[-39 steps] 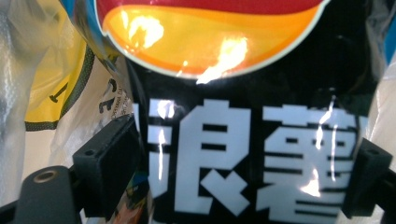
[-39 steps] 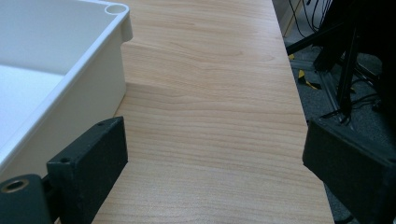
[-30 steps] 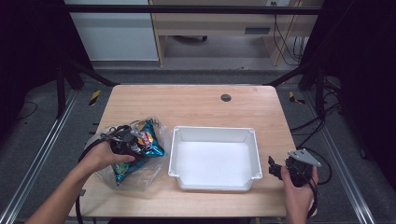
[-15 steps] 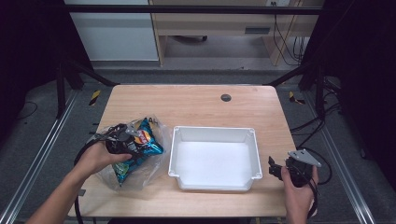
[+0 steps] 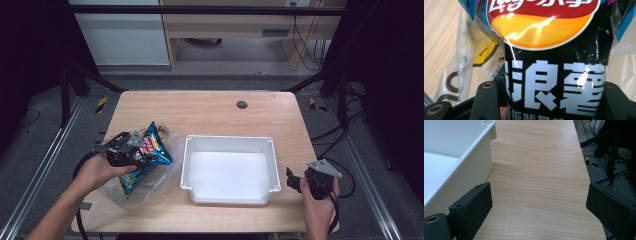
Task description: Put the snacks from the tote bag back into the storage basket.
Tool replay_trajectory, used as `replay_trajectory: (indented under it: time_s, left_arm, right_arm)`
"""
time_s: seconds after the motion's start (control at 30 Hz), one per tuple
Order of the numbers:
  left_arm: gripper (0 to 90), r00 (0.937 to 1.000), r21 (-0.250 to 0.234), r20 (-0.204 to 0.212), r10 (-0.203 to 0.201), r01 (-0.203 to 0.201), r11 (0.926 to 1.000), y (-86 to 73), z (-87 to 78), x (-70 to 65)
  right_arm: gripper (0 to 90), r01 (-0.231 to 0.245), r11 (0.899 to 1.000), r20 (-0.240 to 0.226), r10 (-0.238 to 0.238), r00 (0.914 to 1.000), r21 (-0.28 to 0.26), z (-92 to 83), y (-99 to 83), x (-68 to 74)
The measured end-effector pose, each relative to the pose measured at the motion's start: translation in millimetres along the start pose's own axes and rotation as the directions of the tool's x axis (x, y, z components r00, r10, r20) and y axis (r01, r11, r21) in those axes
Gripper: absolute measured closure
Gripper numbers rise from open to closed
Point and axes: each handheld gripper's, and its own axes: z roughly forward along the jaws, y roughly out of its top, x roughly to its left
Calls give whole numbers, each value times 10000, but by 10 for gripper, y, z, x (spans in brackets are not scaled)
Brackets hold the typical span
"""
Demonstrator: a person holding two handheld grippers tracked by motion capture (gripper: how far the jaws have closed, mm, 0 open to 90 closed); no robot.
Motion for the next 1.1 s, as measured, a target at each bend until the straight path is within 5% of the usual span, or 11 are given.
replay_trajectory:
  time_s: [0.37, 0.4, 0.5, 0.53, 0.73, 0.83, 0.87, 0.93, 1.0, 1.1]
  left_arm:
    - [451, 9997, -344, -251, -16, 8, 9994, -69, -199, -10]
    - [452, 9993, -345, -249, 296, -305, 9989, -70, -204, 15]
    - [452, 9993, -427, -279, -234, 222, 9988, -97, -217, -14]
    - [452, 9996, -384, -282, 4, -15, 9993, -94, -233, 8]
    - [453, 9991, -404, -418, 5, -22, 9992, -113, -293, 28]
    - [453, 9975, -354, -324, 620, -631, 9974, -116, -263, 79]
    - [453, 9853, -365, -947, 1422, -1462, 9886, -99, -275, 132]
    - [453, 9623, -210, -1047, 2510, -2545, 9669, -68, -261, 209]
    - [453, 9506, -165, -1297, 2821, -2865, 9579, -64, -241, 247]
    - [453, 9419, -145, -1293, 3101, -3145, 9491, -72, -211, 289]
  right_arm:
    - [71, 76, 10000, -16, -76, 10000, 35, 10, 3, 18]
    - [71, 71, 10000, -12, -71, 10000, 10, 7, 1, 16]
    - [71, 40, 10000, 38, -40, 10000, 9, 3, 1, 6]
    - [71, 5, 10000, 10, -5, 10000, 20, 0, 1, 4]
    - [71, 39, 10000, 31, -39, 10000, 12, -8, 1, 10]
    - [71, 63, 10000, 22, -63, 10000, -70, -7, 9, 8]
    - [71, 55, 10000, 28, -55, 10000, -55, -9, 8, 8]
    - [71, 29, 10000, 30, -29, 10000, -45, -14, 4, 9]
    - [71, 3, 10000, 17, -3, 10000, -36, -10, 1, 7]
    - [71, 26, 10000, 42, -26, 10000, -29, -10, 6, 9]
